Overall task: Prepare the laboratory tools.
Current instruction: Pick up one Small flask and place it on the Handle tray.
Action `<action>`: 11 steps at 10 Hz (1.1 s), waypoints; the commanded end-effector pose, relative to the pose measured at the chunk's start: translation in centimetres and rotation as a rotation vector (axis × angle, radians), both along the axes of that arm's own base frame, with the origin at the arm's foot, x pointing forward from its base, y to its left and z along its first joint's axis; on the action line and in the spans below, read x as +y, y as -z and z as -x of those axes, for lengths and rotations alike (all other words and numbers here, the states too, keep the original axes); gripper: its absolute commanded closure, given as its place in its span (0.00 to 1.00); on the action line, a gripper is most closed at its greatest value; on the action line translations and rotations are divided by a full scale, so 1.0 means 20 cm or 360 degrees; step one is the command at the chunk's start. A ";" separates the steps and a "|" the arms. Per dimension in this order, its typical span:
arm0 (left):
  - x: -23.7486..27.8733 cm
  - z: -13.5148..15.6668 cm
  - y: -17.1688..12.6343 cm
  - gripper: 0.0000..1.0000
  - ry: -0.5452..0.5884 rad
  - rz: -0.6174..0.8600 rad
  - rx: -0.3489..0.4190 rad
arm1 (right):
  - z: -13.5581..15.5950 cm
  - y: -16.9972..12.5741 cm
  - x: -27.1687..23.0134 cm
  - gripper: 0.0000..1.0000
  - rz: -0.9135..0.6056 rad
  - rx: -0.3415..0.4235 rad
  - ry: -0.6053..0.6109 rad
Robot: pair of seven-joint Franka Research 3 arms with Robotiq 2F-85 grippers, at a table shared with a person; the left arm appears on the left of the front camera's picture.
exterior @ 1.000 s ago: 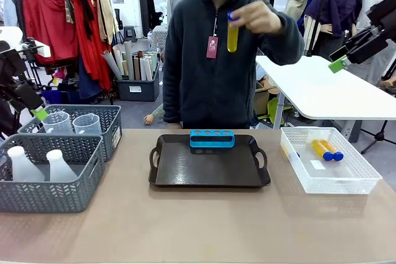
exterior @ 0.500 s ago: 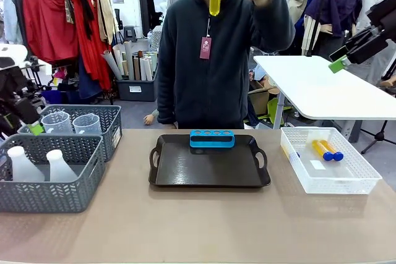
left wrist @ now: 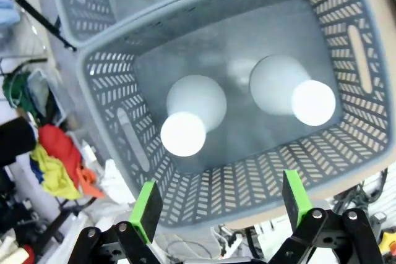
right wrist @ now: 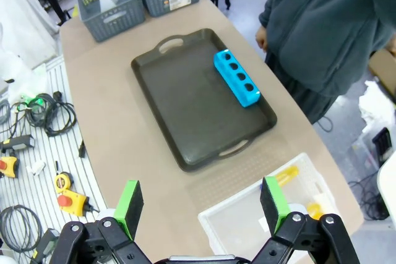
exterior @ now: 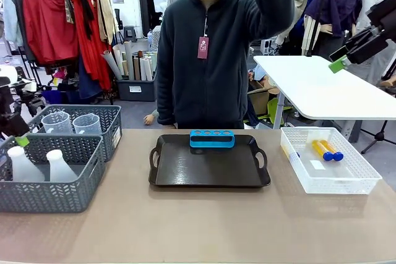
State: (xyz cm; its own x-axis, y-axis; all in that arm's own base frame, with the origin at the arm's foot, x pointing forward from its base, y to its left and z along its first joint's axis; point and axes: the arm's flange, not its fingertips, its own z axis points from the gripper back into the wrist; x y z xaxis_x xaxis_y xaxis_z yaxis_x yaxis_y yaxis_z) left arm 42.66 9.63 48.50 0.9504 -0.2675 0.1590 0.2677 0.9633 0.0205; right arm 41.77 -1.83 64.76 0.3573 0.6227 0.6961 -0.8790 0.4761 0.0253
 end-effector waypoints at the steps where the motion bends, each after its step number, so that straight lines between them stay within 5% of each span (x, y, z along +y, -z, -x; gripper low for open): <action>1: -0.02 -0.03 0.06 0.00 -0.0084 -0.0071 0.0046 | 0.00 -0.01 0.00 0.00 -0.0021 -0.0002 -0.0008; 11: 0.06 -0.18 0.33 0.00 -0.0207 -0.0119 0.0112 | 0.00 -0.01 0.00 0.00 -0.0021 -0.0002 -0.0008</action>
State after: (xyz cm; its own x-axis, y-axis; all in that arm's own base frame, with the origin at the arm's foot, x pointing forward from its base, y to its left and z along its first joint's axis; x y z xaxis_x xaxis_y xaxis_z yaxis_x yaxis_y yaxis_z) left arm 45.97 10.59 41.64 0.9827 -0.1736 0.0641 0.1698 0.9836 0.0613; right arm 41.77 -1.83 64.76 0.3574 0.6227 0.6960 -0.8790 0.4761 0.0254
